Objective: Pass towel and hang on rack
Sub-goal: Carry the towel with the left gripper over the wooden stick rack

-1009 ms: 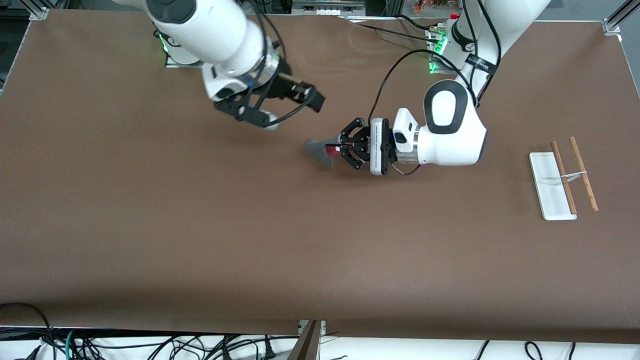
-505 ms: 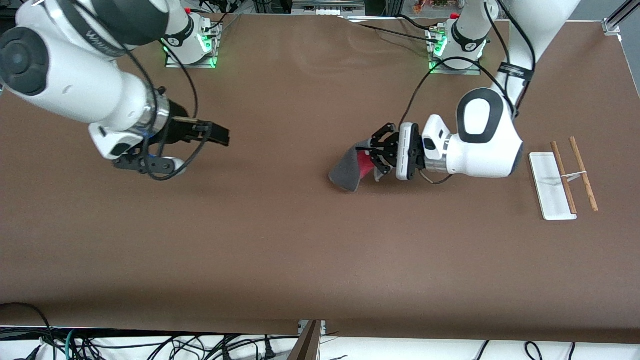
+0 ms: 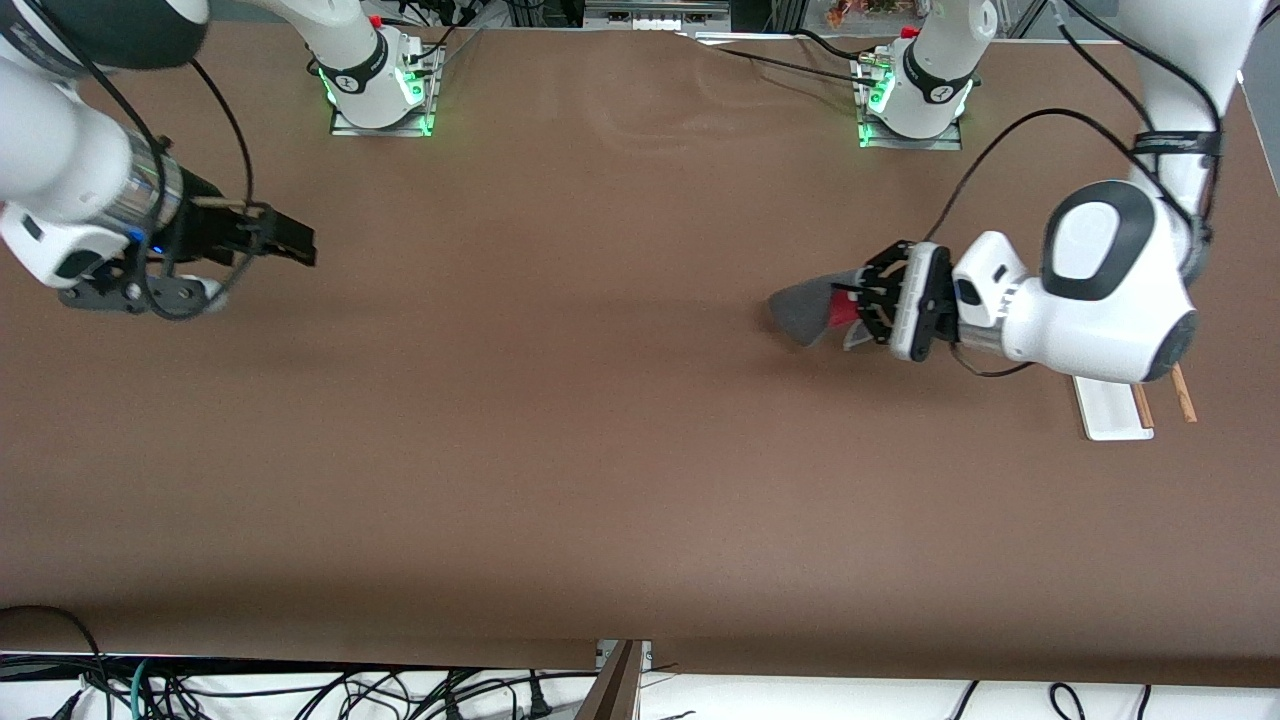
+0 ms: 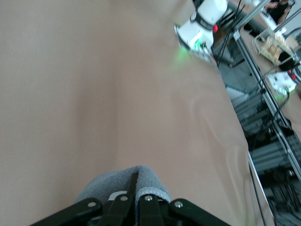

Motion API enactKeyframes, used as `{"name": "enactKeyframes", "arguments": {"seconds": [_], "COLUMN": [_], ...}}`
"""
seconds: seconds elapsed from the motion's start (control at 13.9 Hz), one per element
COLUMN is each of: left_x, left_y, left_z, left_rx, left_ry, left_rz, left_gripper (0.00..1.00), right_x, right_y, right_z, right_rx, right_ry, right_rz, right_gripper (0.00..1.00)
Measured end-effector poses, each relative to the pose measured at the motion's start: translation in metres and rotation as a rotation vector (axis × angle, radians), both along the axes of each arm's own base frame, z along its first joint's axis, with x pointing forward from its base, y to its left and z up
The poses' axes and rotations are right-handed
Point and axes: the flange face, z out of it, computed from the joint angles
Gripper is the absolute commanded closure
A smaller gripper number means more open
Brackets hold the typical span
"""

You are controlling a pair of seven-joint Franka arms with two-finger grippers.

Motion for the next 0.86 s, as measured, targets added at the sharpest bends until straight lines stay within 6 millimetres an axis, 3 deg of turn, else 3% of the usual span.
{"name": "enactKeyframes", "arguments": {"seconds": [0.14, 0.29, 0.58, 0.86], "left_x": [0.003, 0.008, 0.010, -0.001], "left_y": [0.040, 0.088, 0.202, 0.293], "left_z": [0.013, 0.031, 0.050, 0.070], "left_rx": [0.075, 0.154, 0.306, 0.445], "left_ry": [0.011, 0.000, -0.029, -0.055], "left_rz": [-0.024, -0.011, 0.101, 0.199], "left_gripper": [1.00, 1.00, 1.00, 1.00], "right_x": [-0.017, -0.023, -0.023, -0.023], "right_y": [-0.012, -0.010, -0.010, -0.009], "right_z": [0.007, 0.010, 0.006, 0.006], "right_rx": [-0.025, -0.032, -0.035, -0.035], "right_ry": [-0.015, -0.027, -0.025, -0.026], "right_rz": [0.029, 0.044, 0.046, 0.049], "right_gripper": [0.00, 0.00, 0.00, 0.00]}}
